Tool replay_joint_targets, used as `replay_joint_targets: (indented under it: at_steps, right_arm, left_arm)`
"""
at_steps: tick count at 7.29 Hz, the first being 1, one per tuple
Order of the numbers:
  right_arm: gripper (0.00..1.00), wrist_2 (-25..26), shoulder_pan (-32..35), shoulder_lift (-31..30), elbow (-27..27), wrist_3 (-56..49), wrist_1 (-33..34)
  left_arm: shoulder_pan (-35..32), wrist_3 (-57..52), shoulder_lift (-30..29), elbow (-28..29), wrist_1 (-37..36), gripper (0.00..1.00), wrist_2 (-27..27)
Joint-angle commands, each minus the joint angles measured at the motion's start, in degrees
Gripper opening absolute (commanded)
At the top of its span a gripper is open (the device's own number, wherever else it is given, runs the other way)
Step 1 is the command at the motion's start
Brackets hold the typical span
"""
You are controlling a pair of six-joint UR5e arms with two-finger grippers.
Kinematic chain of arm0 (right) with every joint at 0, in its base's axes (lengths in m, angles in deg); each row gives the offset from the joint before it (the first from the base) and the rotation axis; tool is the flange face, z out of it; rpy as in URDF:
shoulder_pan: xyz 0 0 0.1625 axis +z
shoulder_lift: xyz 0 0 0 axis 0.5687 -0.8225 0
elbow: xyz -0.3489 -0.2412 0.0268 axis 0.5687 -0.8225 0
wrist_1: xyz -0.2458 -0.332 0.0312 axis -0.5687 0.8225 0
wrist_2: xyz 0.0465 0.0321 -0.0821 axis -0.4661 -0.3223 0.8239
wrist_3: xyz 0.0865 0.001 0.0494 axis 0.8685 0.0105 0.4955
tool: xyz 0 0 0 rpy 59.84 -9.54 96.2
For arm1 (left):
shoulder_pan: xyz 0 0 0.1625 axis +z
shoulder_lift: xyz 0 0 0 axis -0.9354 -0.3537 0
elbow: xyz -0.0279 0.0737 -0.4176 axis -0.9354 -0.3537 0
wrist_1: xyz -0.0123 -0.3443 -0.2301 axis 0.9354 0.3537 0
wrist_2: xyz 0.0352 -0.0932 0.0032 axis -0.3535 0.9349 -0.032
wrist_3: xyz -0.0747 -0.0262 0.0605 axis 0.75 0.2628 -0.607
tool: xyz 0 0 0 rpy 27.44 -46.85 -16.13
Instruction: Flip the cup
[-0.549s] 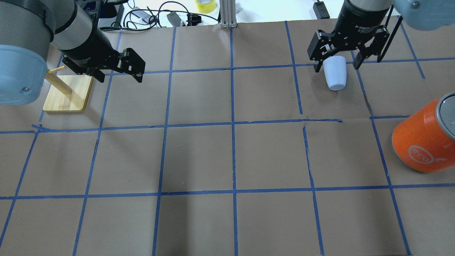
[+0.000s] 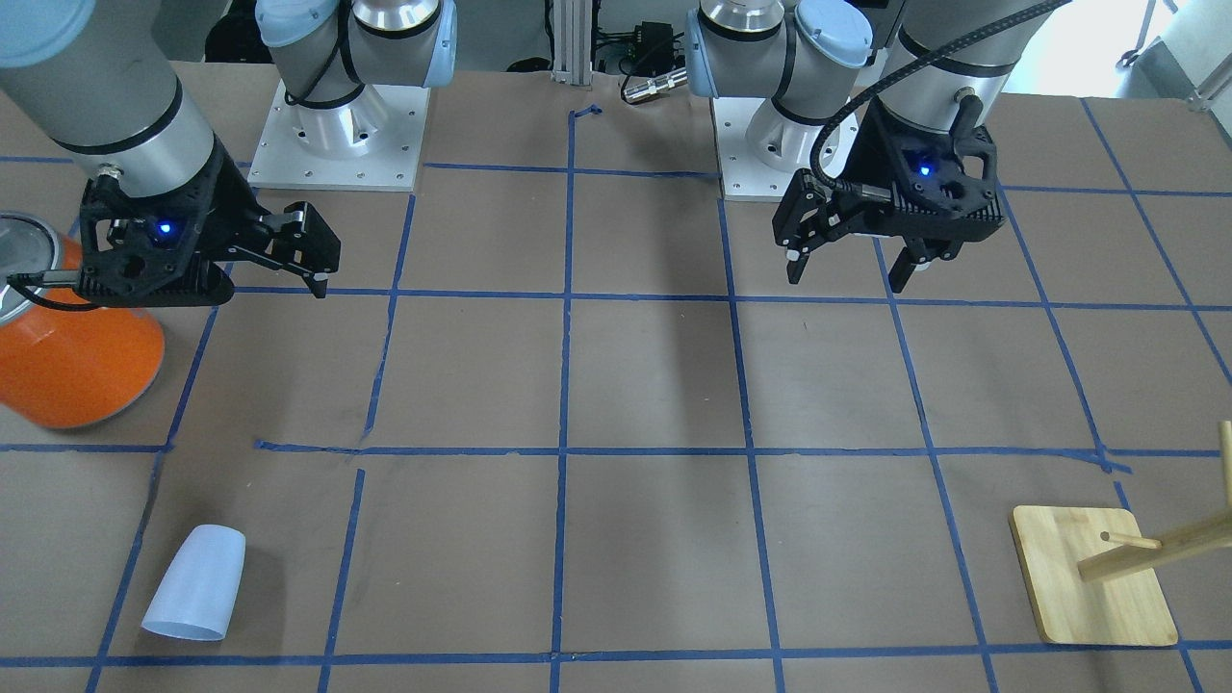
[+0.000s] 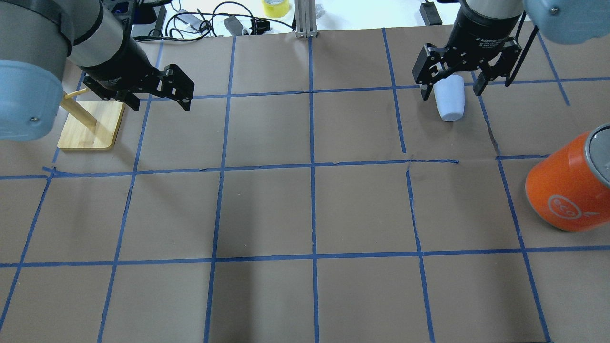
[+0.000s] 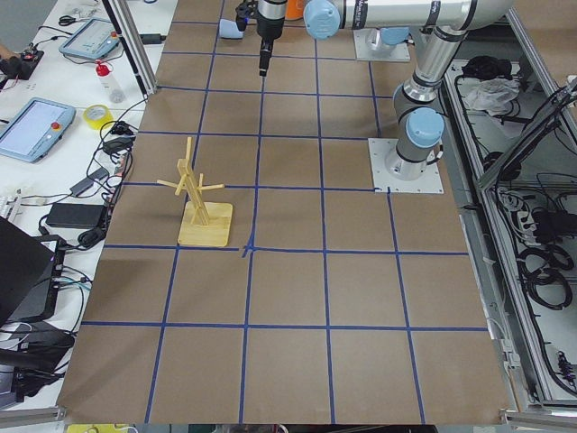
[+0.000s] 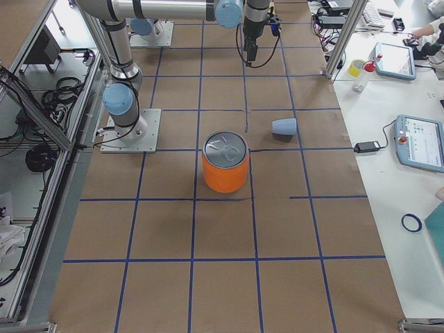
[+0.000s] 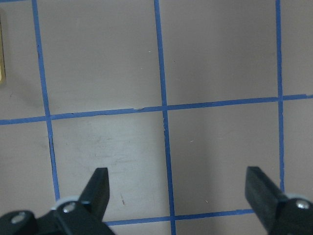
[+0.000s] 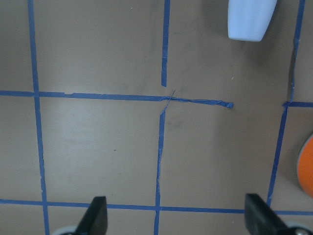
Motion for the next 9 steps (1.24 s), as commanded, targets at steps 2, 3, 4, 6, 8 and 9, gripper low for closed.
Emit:
replay_joint_targets:
  at_steps: [2,3,4,6,8,9]
  right_arm:
    - [1.0,0.1,0.0,0.3,0.2,0.1,0.1]
    - [1.0,0.1,-0.6,0.5,0.3,-0.1,0.6]
    - [1.0,0.1,-1.9,1.0,0.3,0.2,1.0]
    - [1.0,0.1,-3.8,1.4,0.3,-0.3,1.0]
    - [1.0,0.1,-3.8,1.4,0.3,-0.1,0.9]
    - [1.0,0.0,-3.8,1.3,0.3,-0.1,1.0]
  left_arm:
    - [0.2,0.0,-0.1,0.0,-0.1,1.0,0.1]
    - [0.2,0.0,-0.1,0.0,-0.1,1.0,0.1]
    - [0.2,0.0,-0.1,0.0,-0.1,1.0,0.1]
    - [0.3,0.0,0.0,0.0,-0.1,1.0,-0.1]
    - [0.6,-0.1,0.0,0.1,-0.1,1.0,-0.4]
    - [0.6,-0.1,0.0,0.3,-0.1,1.0,-0.5]
